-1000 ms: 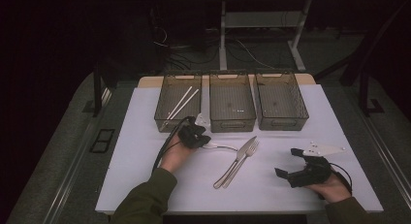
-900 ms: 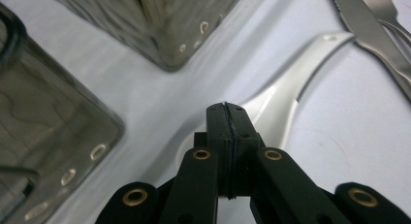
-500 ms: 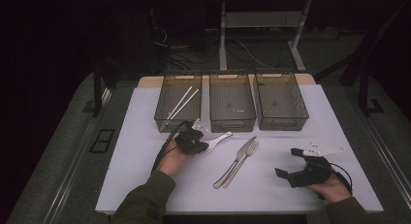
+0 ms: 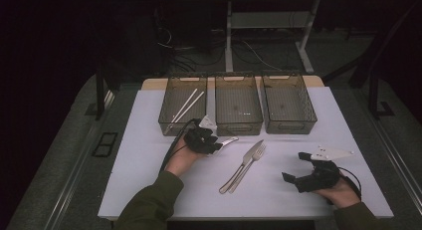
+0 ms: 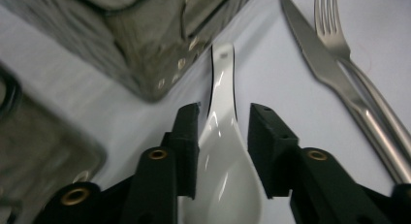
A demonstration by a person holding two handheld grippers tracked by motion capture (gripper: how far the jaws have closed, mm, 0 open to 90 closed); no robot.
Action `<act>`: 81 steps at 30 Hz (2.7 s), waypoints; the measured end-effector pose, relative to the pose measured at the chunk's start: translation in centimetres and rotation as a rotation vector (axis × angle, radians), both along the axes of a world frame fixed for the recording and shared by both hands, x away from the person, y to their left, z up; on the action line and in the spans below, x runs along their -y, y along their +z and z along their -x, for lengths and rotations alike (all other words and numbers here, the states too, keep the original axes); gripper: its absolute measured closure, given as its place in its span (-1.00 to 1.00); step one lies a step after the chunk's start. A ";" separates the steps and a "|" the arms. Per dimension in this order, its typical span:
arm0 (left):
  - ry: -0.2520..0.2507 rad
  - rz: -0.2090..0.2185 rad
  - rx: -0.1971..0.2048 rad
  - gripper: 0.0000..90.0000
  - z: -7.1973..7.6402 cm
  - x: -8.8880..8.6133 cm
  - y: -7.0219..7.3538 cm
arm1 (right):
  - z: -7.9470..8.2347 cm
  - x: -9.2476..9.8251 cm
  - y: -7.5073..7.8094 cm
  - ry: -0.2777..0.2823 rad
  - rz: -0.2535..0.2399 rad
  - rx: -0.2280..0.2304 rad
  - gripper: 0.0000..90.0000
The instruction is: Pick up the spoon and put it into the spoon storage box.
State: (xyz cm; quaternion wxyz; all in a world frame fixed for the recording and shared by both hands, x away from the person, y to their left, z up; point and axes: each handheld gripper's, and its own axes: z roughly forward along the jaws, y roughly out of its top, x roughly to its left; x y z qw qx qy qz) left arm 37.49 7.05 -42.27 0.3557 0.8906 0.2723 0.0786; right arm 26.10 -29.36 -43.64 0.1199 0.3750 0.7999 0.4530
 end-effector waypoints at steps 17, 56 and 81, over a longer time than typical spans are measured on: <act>-0.020 0.030 -0.068 0.40 -1.9 0.7 -1.8 | -0.1 0.0 -0.1 0.000 0.002 -0.001 -0.99; -0.085 -0.106 -0.028 0.59 -0.7 2.5 -1.3 | 0.0 0.0 0.0 0.001 0.000 -0.001 -0.99; -0.123 -0.077 -0.046 0.89 0.1 3.4 -0.6 | 0.0 0.1 0.0 0.002 0.000 0.003 -0.99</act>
